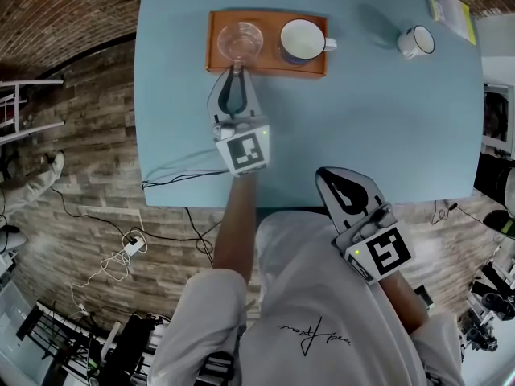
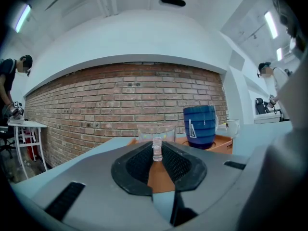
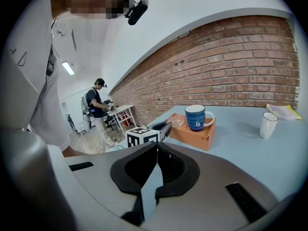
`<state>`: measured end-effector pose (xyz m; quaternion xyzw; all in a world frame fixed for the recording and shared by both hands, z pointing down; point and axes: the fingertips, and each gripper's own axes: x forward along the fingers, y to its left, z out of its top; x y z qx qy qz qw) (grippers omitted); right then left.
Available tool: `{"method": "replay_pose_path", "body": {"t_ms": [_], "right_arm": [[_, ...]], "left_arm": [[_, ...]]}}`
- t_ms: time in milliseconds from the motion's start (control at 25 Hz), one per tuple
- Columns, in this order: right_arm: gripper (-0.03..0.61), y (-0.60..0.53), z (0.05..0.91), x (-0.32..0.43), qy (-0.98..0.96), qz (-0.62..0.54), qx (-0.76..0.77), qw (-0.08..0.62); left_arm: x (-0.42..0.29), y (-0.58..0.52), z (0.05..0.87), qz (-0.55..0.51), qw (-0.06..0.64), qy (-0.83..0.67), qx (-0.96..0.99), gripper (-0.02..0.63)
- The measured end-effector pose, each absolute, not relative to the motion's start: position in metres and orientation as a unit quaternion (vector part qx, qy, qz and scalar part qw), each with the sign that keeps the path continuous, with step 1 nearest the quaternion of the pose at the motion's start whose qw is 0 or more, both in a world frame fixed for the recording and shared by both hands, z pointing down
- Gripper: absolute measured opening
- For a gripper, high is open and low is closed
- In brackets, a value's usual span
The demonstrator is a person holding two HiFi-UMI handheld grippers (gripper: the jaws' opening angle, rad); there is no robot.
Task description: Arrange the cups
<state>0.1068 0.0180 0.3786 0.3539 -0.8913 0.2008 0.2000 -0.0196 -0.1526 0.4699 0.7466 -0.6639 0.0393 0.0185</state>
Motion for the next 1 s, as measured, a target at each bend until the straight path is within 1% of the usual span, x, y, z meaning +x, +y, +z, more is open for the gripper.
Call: {"method": "replay_pose_path", "body": {"t_ms": [360, 480, 680, 1000], "right_arm": [[0.021, 0.021, 0.382, 0.108, -0.891, 0.207, 0.352, 0.2], [0.021, 0.021, 0.382, 0.108, -0.891, 0.208, 0.351, 0.2], [0.021, 0.023, 0.383, 0.11, -0.889, 0.212, 0.353, 0.199], [0.021, 0.021, 0.38, 0.105, -0.889, 0.214, 0.357, 0.189]], "left_arm": [[-0.019, -0.154, 0.47, 0.035, 0.022, -0.659, 0.751, 0.055], [-0.016, -0.155, 0.475, 0.036, 0.033, -0.653, 0.755, 0.055], [-0.013, -0.151, 0.479, 0.036, 0.04, -0.65, 0.758, 0.091], [-0.014, -0.14, 0.482, 0.047, 0.05, -0.642, 0.764, 0.098]]}}
